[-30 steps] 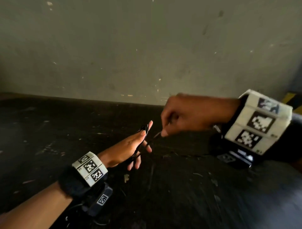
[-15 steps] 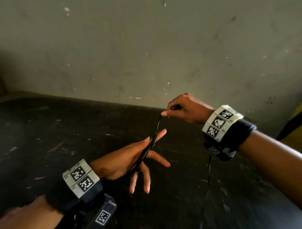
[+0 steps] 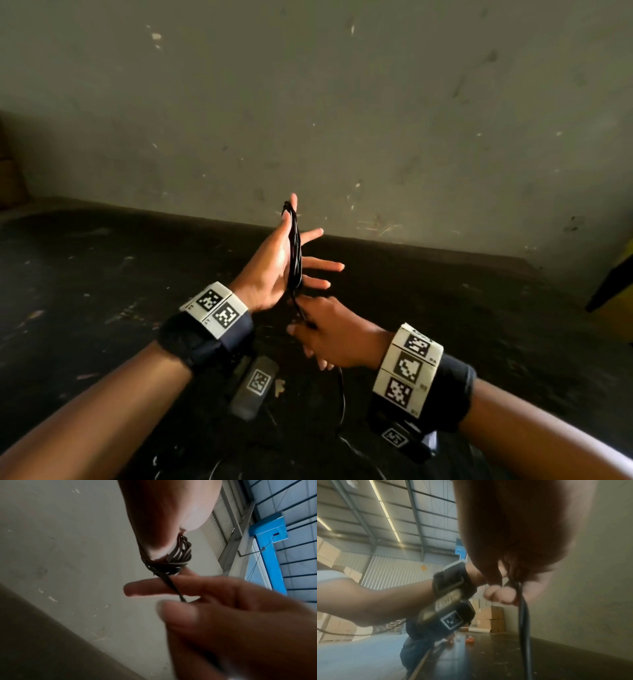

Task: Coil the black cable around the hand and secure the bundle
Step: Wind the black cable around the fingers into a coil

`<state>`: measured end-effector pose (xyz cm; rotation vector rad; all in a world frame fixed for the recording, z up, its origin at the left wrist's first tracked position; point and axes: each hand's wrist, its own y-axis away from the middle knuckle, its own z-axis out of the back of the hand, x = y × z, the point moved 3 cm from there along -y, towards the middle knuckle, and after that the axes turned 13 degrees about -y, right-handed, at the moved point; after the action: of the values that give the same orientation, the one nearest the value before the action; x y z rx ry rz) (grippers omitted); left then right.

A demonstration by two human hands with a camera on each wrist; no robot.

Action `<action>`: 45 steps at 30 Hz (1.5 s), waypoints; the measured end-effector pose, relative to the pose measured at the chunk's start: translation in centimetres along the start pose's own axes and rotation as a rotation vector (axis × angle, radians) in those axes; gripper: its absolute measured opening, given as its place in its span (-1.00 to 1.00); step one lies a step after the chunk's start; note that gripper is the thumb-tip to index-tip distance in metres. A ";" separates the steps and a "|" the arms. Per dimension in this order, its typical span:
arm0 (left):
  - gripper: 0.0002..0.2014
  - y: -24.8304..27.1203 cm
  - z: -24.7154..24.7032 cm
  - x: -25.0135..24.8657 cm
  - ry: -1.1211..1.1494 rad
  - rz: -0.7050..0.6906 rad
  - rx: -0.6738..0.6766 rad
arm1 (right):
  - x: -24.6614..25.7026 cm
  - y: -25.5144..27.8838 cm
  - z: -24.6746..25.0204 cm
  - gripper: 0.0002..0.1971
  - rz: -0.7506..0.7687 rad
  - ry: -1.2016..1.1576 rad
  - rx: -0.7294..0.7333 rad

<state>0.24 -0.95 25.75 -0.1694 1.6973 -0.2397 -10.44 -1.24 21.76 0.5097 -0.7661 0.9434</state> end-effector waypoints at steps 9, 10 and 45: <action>-0.46 1.5 -0.7 4.2 -0.480 0.081 0.037 | 3.9 4.4 4.3 -0.81 0.057 0.405 0.048; -0.44 1.8 -1.0 4.7 -0.512 0.102 0.067 | 4.3 4.8 5.3 -0.83 0.051 0.446 0.038; -0.54 -1.3 -3.3 -3.5 0.149 0.001 0.106 | 1.2 2.2 3.0 -0.76 0.104 -0.056 -0.203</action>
<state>-2.54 -1.13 29.85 -0.0732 1.8271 -0.3481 -13.00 -1.54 24.67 0.3225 -0.9345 0.9382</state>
